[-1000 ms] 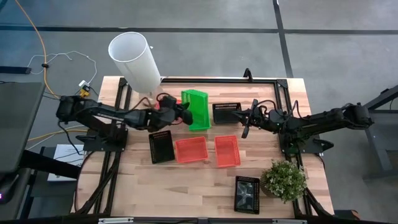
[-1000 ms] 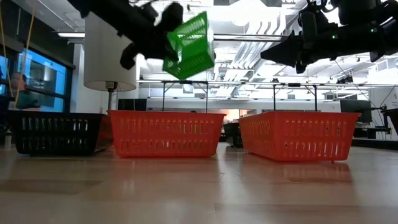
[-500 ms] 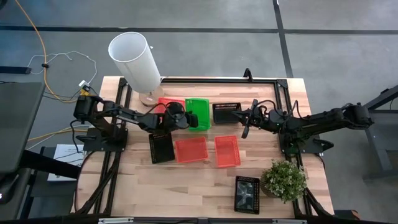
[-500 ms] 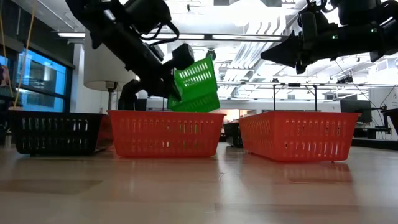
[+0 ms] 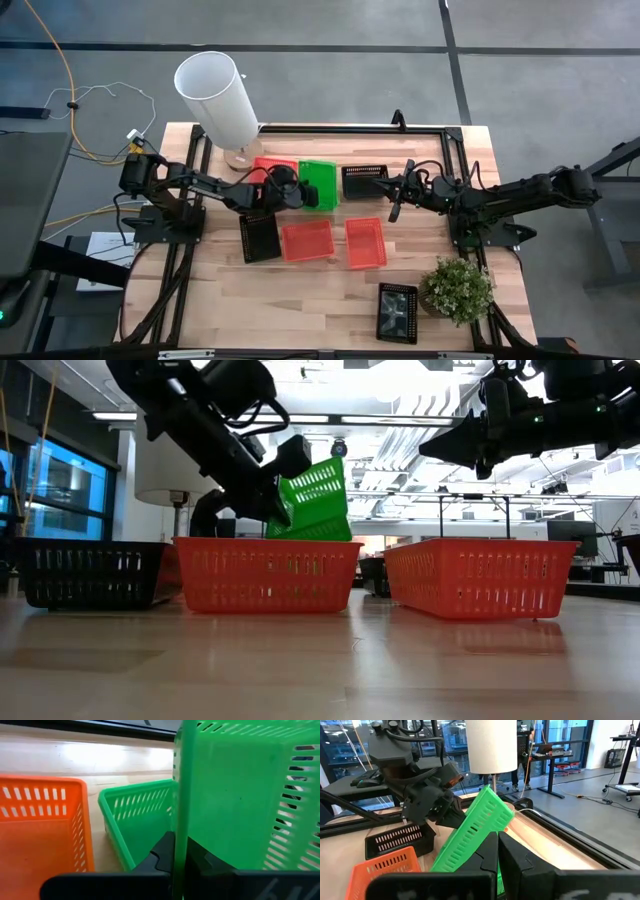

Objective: Stack baskets by color
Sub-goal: Stack the bottom green bin on top of the top green bin, then stack the bottom black bin on top of the top black bin

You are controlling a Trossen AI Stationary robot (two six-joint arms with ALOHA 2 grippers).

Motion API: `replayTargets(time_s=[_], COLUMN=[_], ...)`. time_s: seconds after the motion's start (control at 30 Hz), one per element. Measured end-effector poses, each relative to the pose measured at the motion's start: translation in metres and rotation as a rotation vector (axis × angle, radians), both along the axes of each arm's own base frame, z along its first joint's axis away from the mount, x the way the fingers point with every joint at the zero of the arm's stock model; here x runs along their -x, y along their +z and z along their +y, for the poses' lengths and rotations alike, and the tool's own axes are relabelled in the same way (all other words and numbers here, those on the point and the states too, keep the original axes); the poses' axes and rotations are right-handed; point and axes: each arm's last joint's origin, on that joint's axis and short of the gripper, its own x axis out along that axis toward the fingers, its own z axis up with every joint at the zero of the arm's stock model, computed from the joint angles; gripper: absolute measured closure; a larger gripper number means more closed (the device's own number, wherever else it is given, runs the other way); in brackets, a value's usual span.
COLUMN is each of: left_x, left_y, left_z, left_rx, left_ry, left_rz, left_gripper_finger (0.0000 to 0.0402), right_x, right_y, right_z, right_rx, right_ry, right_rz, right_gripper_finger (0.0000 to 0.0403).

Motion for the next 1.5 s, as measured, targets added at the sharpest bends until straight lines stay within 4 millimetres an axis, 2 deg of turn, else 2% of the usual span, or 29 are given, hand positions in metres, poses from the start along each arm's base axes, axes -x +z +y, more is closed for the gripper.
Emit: replayTargets(time_s=[0.47, 0.87, 1.03, 1.3, 1.4, 1.5], left_x=[0.000, 0.000, 0.005, 0.028, 0.035, 0.040], left_y=[0.000, 0.003, 0.022, 0.078, 0.095, 0.106], left_z=[-0.001, -0.001, -0.001, -0.005, -0.016, -0.035], left_rx=[-0.021, -0.044, -0.090, -0.248, -0.327, -0.424], left_ry=[-0.024, -0.053, -0.088, -0.187, -0.282, -0.406], left_rz=[0.035, 0.054, 0.038, -0.002, 0.017, 0.061], left_gripper_finger=[0.0393, 0.0288, 0.0247, 0.0208, 0.0206, 0.0208], right_x=[0.000, 0.000, 0.000, 0.000, 0.000, 0.000], right_y=[-0.001, -0.001, -0.001, -0.001, -0.001, -0.001], right_z=[0.000, 0.000, 0.000, 0.000, 0.000, 0.000], right_rx=[-0.018, -0.015, -0.015, -0.015, -0.015, -0.015], right_ry=[0.005, 0.004, 0.004, 0.004, 0.004, 0.004], right_rz=[0.001, 0.003, 0.003, 0.003, 0.003, 0.003], right_gripper_finger=[0.0403, 0.0403, 0.0403, 0.0403, 0.0403, 0.0403])
